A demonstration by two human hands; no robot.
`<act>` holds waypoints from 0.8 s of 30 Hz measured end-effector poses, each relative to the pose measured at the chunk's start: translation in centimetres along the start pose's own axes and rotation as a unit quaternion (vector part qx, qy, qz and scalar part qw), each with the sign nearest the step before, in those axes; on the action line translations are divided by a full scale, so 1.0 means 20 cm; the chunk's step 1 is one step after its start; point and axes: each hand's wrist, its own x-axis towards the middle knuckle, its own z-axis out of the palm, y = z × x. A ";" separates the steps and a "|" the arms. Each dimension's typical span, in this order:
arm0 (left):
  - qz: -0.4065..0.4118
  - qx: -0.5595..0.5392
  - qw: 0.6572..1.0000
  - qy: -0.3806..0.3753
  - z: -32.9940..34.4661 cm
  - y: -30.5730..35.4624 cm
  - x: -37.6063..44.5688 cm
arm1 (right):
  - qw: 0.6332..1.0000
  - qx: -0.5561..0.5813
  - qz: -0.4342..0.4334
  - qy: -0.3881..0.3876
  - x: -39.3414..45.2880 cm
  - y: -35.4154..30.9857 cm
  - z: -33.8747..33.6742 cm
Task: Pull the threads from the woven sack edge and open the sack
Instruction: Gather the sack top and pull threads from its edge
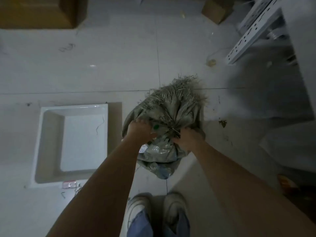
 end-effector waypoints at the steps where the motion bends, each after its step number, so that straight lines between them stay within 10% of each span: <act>1: -0.005 0.002 1.000 -0.005 0.03 0.00 0.02 | 1.000 0.018 0.008 0.019 0.04 0.00 0.03; 17: -0.016 -0.040 0.996 0.079 0.12 0.04 0.14 | 0.985 0.064 0.044 0.156 0.18 0.04 0.11; 24: -0.109 -0.337 0.935 0.015 0.12 0.15 0.30 | 0.845 0.421 0.162 0.288 0.27 0.03 0.09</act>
